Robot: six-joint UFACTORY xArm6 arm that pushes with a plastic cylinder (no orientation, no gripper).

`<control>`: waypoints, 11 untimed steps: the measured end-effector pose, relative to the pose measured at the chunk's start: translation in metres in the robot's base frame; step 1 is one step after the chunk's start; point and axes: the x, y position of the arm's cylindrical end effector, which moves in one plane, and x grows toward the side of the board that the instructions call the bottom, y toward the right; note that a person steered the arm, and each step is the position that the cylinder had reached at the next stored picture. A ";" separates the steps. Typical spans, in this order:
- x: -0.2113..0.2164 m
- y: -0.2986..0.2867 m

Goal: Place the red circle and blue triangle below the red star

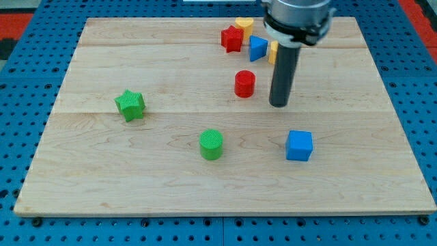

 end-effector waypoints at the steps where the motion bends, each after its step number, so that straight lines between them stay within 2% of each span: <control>1: -0.056 -0.070; 2: -0.076 -0.075; 3: -0.062 0.054; 4: -0.130 0.127; 5: -0.194 0.102; 6: -0.190 0.029; 8: -0.092 -0.063; 9: -0.090 -0.059; 10: -0.096 -0.104; 11: -0.058 -0.108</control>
